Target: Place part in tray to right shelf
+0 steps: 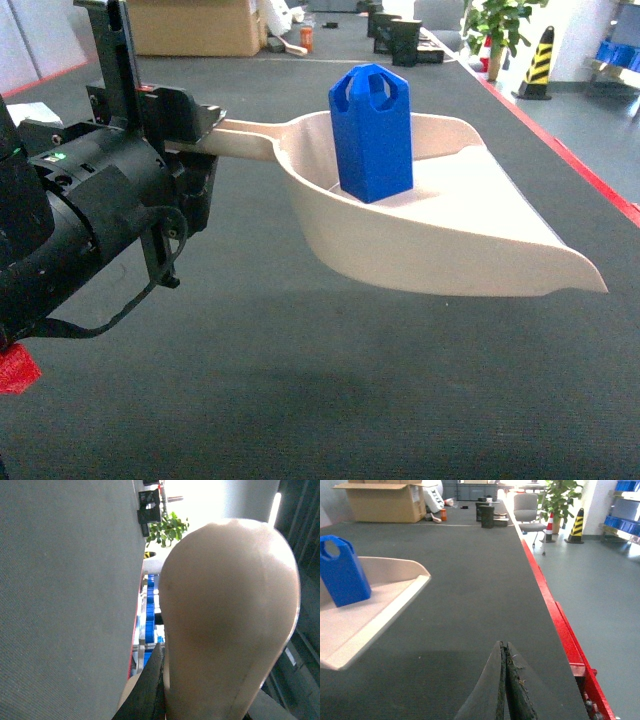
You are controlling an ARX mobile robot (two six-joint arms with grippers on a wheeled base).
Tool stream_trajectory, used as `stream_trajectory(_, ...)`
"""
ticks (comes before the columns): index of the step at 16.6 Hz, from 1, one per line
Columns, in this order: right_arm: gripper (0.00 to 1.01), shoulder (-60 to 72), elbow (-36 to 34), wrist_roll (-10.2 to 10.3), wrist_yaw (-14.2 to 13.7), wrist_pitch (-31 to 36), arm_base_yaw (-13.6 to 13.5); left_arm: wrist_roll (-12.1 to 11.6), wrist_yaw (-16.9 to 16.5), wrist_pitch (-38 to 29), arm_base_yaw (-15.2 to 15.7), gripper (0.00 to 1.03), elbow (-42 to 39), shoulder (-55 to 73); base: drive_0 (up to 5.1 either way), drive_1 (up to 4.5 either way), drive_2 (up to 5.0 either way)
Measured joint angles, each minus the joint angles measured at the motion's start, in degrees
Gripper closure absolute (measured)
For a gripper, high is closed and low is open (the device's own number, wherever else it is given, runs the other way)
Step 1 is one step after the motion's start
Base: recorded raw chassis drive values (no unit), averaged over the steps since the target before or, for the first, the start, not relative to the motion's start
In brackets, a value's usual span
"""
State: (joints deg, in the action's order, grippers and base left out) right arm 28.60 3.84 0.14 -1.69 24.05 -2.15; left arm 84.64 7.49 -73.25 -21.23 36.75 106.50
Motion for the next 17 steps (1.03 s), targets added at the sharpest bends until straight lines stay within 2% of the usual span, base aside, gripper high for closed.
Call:
stream_trajectory(1,0.99,-1.60,-0.42,0.00,0.83,-0.83,2.34,0.02,0.00,-0.04,0.02,0.86,0.00,0.00,0.0,0.00,0.0)
stream_trajectory(2,0.99,-3.34,-0.85,0.00,1.40,-2.03,2.49,-0.02,0.02,0.02,0.02,0.86,0.00,0.00,0.0,0.00,0.0)
stream_trajectory(5,0.99,-7.10,-1.99,0.00,1.64,-4.31,2.16,0.00,0.00,0.00,0.02,0.86,0.00,0.00,0.0,0.00,0.0)
stream_trajectory(6,0.99,-7.52,-3.13,0.00,1.64,-2.82,2.16,0.00,0.00,-0.02,0.02,0.86,0.00,0.00,0.0,0.00,0.0)
stream_trajectory(10,0.99,-11.43,-3.15,0.00,1.68,-6.56,2.16,0.00,0.00,-0.02,0.02,0.86,0.00,0.00,0.0,0.00,0.0)
stream_trajectory(17,0.99,-20.24,-3.10,0.00,1.66,-16.44,2.16,-0.02,0.00,-0.02,0.02,0.86,0.00,0.00,0.0,0.00,0.0)
